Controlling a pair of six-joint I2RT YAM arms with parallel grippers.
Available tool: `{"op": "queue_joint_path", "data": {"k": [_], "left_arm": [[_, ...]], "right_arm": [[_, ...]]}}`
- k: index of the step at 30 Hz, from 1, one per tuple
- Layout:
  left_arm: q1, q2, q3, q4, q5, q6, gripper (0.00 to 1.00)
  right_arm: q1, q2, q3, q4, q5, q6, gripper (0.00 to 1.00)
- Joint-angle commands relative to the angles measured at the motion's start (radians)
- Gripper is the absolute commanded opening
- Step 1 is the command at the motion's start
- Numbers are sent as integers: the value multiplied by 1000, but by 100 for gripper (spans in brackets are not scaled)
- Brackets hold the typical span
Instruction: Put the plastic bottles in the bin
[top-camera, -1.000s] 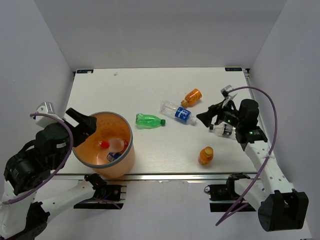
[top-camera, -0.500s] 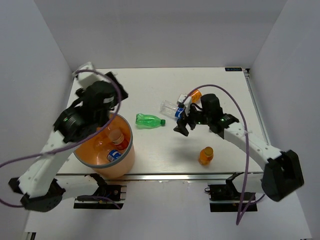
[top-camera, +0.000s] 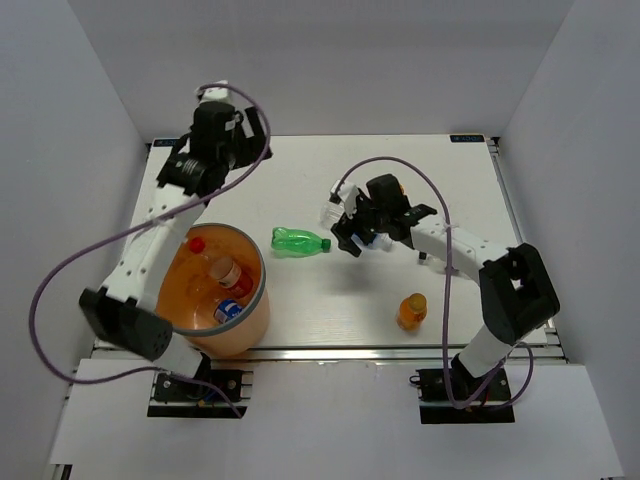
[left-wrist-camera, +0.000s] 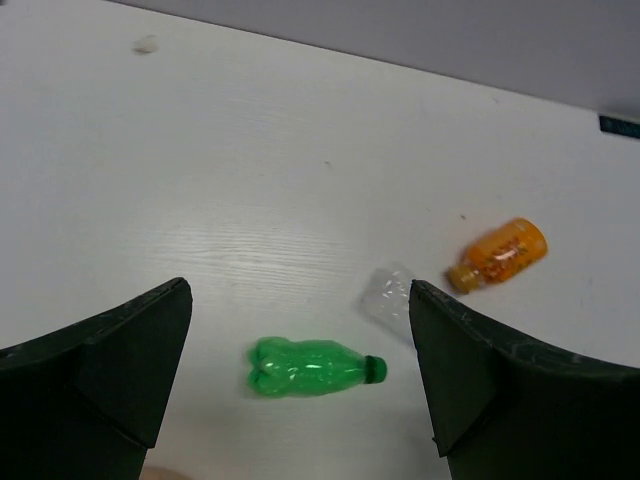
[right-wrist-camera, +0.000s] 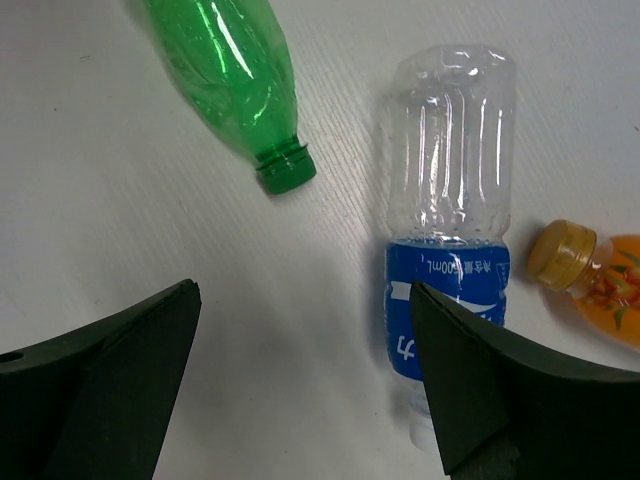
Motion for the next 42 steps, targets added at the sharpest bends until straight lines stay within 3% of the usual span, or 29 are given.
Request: {"op": "queue_joint_path", "data": {"k": [1,5,12,17,22,28,37,40,42], "left_arm": [[-11,159,117,5,318,103,98],[-13,233,90,56,490,131,98],[-54,386,136,-70,382,114,98],[-54,369,137,-66,321,101,98],[-54,297,114,-47,272,98,98],[-41,173,30,-7,149,92,98],[130,-74,-224,91,100,39,98],[153,-164,-294,115,51,8,98],[156,-226,-360,129,16,-15,98]], "right_arm": [[-4,-82,-84,102,50,47,89],[-44,-176,-173,178,18,93,89],[-182,-302,-274,341,-40,268,89],[-198,-306,-291,323,-139,195,89],[-198,-222,-226,303,-3,199,89],[-198,-8,-115,257,58,193,89],[-181,195,-38,261,105,173,89],[-175,201,-17,242,78,178,79],[-170,174,-21,241,46,193,63]]}}
